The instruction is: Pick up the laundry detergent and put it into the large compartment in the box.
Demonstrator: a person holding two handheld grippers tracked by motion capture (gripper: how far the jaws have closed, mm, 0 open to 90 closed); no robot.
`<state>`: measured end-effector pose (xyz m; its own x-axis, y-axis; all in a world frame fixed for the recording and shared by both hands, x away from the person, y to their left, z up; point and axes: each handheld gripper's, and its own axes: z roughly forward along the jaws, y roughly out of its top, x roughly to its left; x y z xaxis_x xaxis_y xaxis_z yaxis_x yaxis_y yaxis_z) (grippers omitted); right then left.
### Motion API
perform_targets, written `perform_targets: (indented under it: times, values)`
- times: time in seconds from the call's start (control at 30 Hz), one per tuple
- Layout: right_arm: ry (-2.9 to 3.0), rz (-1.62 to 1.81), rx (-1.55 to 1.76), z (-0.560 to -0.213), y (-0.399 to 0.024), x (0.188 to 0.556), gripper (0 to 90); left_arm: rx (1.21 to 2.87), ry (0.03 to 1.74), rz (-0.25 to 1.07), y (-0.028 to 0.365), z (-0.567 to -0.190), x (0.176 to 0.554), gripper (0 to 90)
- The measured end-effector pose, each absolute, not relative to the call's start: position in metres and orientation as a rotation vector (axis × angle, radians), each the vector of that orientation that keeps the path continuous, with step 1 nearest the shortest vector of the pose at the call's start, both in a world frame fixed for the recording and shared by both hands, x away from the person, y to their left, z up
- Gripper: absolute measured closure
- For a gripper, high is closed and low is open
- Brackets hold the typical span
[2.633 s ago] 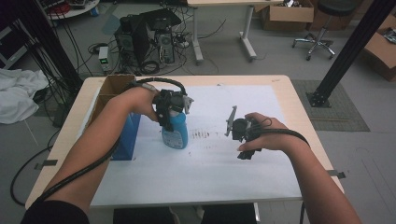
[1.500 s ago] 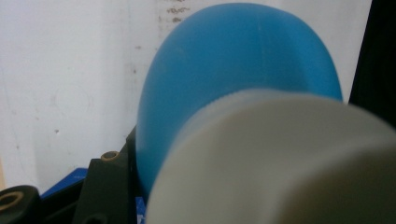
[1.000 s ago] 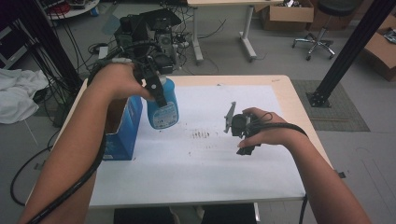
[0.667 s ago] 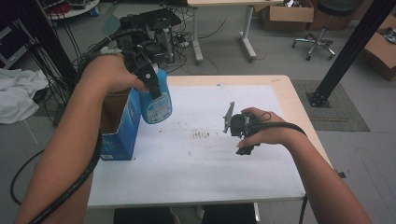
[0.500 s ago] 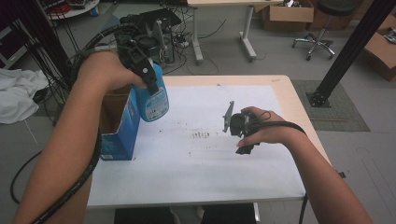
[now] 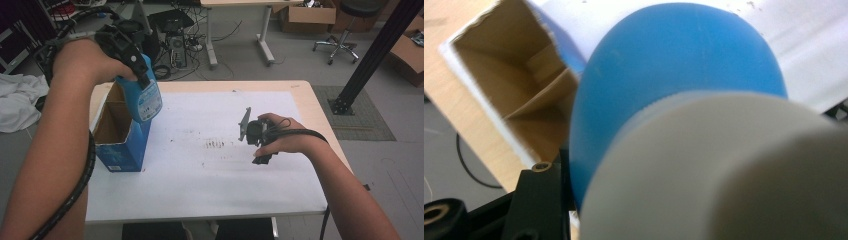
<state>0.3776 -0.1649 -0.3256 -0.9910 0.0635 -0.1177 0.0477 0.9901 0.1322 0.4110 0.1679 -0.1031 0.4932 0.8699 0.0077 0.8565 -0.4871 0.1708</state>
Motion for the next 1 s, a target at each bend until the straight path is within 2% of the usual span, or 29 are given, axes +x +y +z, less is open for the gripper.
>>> perform_targets:
  times: [0.37,0.73,1.0]
  values:
    - [3.009,0.18,0.069,-0.326,-0.161,0.377,16.0,2.469,1.729,0.162,0.212,-0.093,0.41,42.1]
    - [3.007,0.169,0.047,-0.325,-0.155,0.377,16.0,2.382,1.92,0.166,0.226,-0.092,0.408,42.1]
    - [3.007,0.171,0.035,-0.324,-0.151,0.377,16.0,2.349,1.953,0.159,0.233,-0.098,0.412,42.1]
